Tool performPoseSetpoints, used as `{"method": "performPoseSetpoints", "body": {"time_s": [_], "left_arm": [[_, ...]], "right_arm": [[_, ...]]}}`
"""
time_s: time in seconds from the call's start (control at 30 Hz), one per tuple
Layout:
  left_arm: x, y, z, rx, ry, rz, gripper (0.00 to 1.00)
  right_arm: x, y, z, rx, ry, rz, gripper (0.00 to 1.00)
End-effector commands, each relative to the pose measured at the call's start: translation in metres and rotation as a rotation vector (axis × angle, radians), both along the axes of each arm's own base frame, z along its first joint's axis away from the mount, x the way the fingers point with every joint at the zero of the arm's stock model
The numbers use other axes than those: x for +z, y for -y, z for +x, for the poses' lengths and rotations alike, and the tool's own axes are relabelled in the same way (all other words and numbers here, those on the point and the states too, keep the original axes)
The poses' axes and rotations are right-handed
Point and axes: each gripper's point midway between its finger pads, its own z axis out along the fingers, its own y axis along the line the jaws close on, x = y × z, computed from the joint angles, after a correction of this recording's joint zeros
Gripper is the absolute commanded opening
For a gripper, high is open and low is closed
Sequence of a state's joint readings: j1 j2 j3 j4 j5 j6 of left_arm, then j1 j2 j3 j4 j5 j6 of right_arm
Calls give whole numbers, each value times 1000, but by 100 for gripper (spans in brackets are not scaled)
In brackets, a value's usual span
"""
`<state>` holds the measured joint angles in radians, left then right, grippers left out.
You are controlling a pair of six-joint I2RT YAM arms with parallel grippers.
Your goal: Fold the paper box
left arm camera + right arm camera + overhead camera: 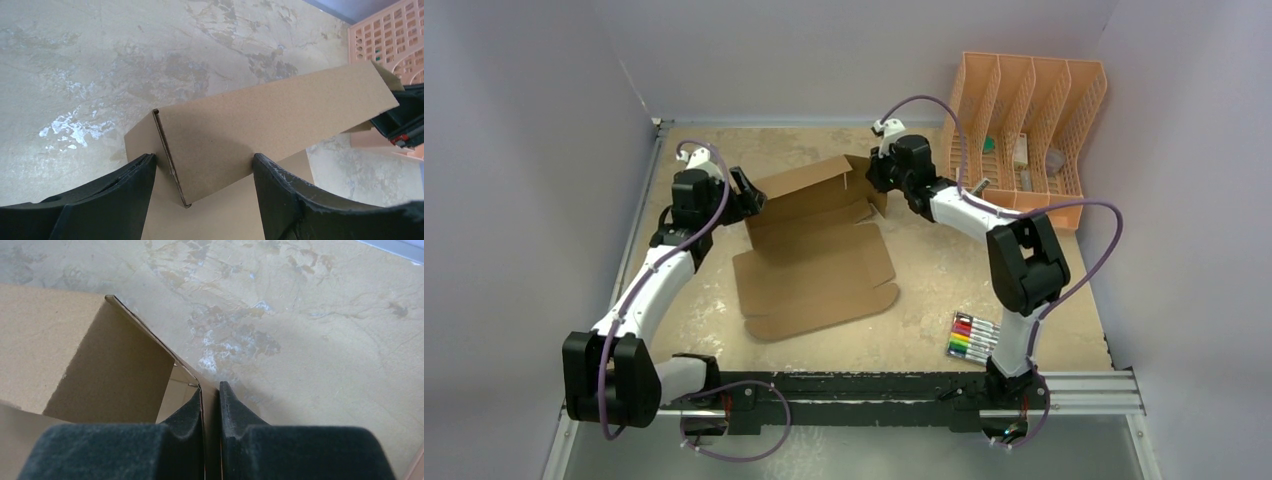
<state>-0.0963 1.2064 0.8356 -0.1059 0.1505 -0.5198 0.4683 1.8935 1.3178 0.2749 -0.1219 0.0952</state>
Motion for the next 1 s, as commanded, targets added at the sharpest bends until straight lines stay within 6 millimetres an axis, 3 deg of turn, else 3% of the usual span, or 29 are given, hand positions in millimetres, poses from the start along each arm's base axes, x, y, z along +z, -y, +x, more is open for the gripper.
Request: {"method": "performPoseSetpoints", "body": {"time_s": [0.0, 0.1, 0.23, 0.47, 0.63, 0.77, 0.97], "left_arm": [[-8, 4, -6, 16, -29, 26, 70], [5, -12, -1, 50, 7, 122, 71], [27, -13, 4, 35, 78, 162, 72], [81, -32, -11, 65, 284, 308, 73], [112, -9, -40, -7, 474, 318, 73], [105, 24, -61, -114, 572, 305, 76], [51, 83, -59, -265, 553, 356, 77]], "right_arm": [[6, -33, -51, 154, -121, 96, 9], [-5, -19, -49, 122, -94, 30, 7], [-16, -12, -50, 141, -56, -35, 0], [-23, -1, -51, 163, 16, -117, 0], [-22, 1, -52, 185, 34, -143, 0], [-20, 3, -49, 194, 62, -173, 0], [-20, 2, -48, 203, 72, -172, 0]]}}
